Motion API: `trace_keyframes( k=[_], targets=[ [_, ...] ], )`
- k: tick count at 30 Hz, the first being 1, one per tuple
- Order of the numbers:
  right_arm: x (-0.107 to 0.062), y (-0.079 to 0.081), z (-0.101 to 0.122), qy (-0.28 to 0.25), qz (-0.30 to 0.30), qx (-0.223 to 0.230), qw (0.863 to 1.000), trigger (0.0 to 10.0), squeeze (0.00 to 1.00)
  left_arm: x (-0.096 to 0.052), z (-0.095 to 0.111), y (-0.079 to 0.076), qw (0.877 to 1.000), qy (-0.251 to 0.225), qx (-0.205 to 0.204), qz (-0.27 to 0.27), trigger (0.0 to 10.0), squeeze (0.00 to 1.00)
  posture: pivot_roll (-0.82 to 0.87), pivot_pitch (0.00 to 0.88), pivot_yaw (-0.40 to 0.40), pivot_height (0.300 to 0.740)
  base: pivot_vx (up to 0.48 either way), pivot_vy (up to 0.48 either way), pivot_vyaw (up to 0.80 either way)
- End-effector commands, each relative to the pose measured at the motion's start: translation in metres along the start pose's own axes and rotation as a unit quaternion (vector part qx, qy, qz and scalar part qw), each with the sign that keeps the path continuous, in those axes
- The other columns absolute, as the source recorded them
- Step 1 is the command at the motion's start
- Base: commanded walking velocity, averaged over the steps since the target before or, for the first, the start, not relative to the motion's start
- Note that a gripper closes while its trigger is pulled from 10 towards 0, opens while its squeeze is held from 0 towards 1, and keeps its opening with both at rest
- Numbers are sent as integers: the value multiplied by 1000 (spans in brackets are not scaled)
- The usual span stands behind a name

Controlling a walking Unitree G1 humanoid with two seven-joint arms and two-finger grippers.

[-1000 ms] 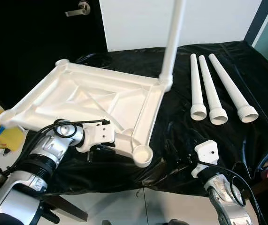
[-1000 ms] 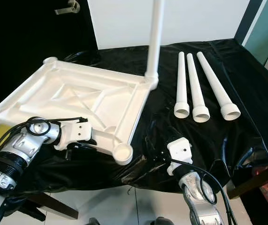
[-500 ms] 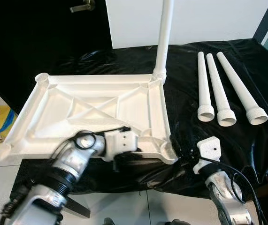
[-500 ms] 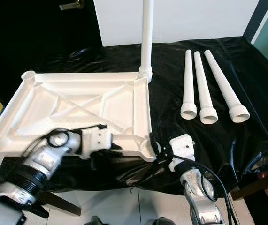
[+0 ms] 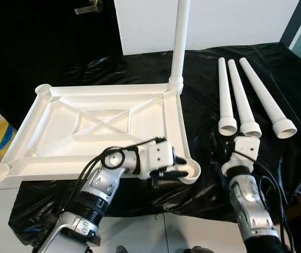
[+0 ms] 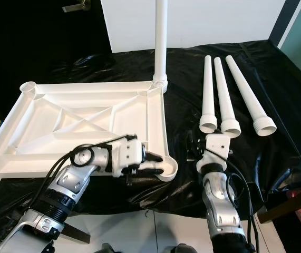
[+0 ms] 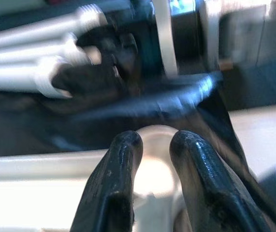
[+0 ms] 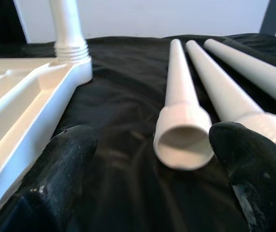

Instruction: Building children table

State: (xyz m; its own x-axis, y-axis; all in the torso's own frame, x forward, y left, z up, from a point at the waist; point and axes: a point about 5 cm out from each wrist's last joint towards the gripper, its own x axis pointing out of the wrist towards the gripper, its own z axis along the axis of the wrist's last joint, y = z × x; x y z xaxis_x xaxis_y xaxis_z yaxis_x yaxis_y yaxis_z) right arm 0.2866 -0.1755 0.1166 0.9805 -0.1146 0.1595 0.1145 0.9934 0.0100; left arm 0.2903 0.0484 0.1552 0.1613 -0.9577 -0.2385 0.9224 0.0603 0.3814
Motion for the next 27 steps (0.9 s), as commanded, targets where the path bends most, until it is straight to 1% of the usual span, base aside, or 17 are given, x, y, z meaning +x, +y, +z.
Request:
trace_keyframes(
  k=[1,2,3,6,7,9,12,14,15,16,17,18,21,22,25,26,27],
  targets=[
    [2,-1,-5,17,-14,9,1000,10000,0,-6,1,22,973,-14,-25,228,10000,0,-59,52,29,740,0,0,0],
    [6,0,-4,16,-19,6,1000,10000,0,-6,4,23,971,-27,-29,237,10000,0,-59,52,29,740,0,0,0],
    [6,0,-4,16,-19,6,1000,10000,0,-6,4,23,971,-27,-29,237,10000,0,-59,52,29,740,0,0,0],
    [19,0,-1,10,-34,-2,999,10000,0,-4,10,20,960,-82,-77,258,10000,0,-56,46,24,740,0,0,0],
    [19,0,-1,10,-34,-2,999,10000,0,-4,10,20,960,-82,-77,258,10000,0,-56,46,24,740,0,0,0],
    [28,1,-1,12,-51,-2,999,10000,0,-3,10,18,952,-96,-86,277,10000,0,-70,42,28,740,0,0,0],
    [32,1,-1,13,-57,-5,998,10000,0,-2,10,16,950,-101,-92,280,10000,0,-73,42,25,740,0,0,0],
    [42,2,0,19,-76,-14,997,10000,0,4,12,12,947,-114,-103,282,10000,0,-74,39,21,740,0,0,0],
    [42,2,0,19,-76,-14,997,10000,0,4,12,12,947,-114,-103,282,10000,0,-74,39,21,740,0,0,0],
    [47,2,0,22,-86,-17,996,10000,220,7,14,10,945,-121,-110,282,10000,0,-73,39,19,740,0,0,0],
    [51,1,1,28,-91,-14,995,10000,1000,9,16,9,944,-126,-113,282,10000,0,-68,45,13,740,0,0,0],
    [56,-1,3,29,-98,-15,995,10000,1000,11,20,8,944,-133,-117,280,10000,0,-62,52,9,740,0,0,0],
    [58,-2,4,26,-102,-18,994,10000,1000,12,21,8,943,-136,-118,279,10000,0,-61,54,8,740,0,0,0],
    [64,-3,8,22,-106,-21,994,10000,1000,14,25,7,943,-142,-119,277,10000,0,-55,64,5,740,0,0,0],
    [66,-4,10,22,-107,-22,994,10000,1000,15,27,7,943,-145,-120,276,10000,0,-49,77,4,740,0,0,0],
    [68,-4,10,26,-107,-18,994,10000,0,15,29,7,942,-147,-120,276,10000,0,-49,77,4,740,0,0,0],
    [68,-4,10,26,-107,-18,994,10000,0,15,29,7,942,-147,-120,276,10000,0,-49,77,4,740,0,0,0]
  ],
)
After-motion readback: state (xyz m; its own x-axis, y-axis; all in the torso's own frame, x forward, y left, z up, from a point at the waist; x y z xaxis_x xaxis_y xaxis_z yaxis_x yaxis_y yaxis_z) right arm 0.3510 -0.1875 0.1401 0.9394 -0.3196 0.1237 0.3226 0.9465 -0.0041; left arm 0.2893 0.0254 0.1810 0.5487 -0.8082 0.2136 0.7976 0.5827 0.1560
